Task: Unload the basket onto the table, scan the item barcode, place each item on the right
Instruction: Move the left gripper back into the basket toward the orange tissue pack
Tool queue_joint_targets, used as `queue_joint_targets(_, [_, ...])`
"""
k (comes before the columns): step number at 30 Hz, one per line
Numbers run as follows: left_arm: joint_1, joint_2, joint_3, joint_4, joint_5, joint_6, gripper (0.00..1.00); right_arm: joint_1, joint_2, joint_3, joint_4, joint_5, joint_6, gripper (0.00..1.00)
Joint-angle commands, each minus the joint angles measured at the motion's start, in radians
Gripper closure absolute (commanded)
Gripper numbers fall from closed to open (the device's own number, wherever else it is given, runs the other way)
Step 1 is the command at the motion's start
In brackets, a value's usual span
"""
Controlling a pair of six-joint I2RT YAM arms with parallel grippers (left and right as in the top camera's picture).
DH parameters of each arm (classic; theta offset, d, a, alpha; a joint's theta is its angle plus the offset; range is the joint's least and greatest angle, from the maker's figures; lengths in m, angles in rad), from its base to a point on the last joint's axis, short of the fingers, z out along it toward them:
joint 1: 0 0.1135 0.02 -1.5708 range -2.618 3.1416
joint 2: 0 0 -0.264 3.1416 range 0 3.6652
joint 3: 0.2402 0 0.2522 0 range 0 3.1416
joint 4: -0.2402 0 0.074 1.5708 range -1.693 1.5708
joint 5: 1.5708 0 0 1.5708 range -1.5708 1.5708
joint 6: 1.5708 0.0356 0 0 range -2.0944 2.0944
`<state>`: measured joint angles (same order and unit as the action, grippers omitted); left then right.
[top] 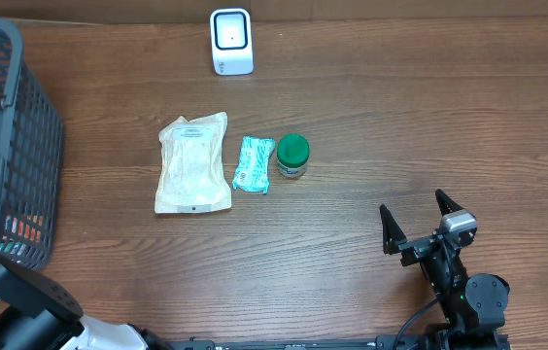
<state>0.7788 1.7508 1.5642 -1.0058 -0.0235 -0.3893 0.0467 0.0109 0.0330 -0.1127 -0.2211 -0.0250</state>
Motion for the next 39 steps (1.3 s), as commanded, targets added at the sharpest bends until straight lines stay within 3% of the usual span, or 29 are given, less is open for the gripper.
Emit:
queue_joint_targets(1, [-0.001, -0.003, -0.121, 0.099, -0.008, 0.000, 0.34, 0.005, -0.008, -0.006, 0.006, 0.000, 0.006, 0.00])
queue_joint_targets(8, [-0.001, 0.031, -0.198, 0.166, -0.073, -0.002, 0.38, 0.005, -0.008, -0.006, 0.006, 0.000, 0.006, 0.00])
queue_joint_targets(24, [-0.001, 0.220, -0.199, 0.148, -0.080, -0.007, 0.39, 0.005, -0.008, -0.006, 0.006, 0.000, 0.005, 0.00])
queue_joint_targets(25, [-0.001, 0.225, -0.199, 0.148, -0.080, -0.007, 0.42, 0.005, -0.008, -0.006, 0.006, 0.000, 0.006, 0.00])
queue_joint_targets(26, [-0.001, 0.230, -0.199, 0.148, -0.080, -0.007, 0.51, 0.005, -0.008, -0.006, 0.006, 0.000, 0.006, 0.00])
queue_joint_targets(28, [-0.001, 0.231, -0.199, 0.147, -0.080, -0.007, 0.84, 0.005, -0.008, -0.006, 0.006, 0.000, 0.006, 0.00])
queue_joint_targets(29, [-0.001, 0.230, -0.198, 0.146, -0.078, -0.007, 0.96, 0.005, -0.008, -0.006, 0.006, 0.000, 0.006, 0.00])
queue_joint_targets(34, [-0.001, 0.229, -0.144, 0.084, -0.062, -0.007, 0.96, 0.005, -0.008, -0.006, 0.006, 0.000, 0.006, 0.00])
queue_joint_targets(39, [-0.001, 0.209, 0.053, -0.062, -0.061, -0.007, 0.96, 0.005, -0.008, -0.006, 0.006, 0.000, 0.006, 0.00])
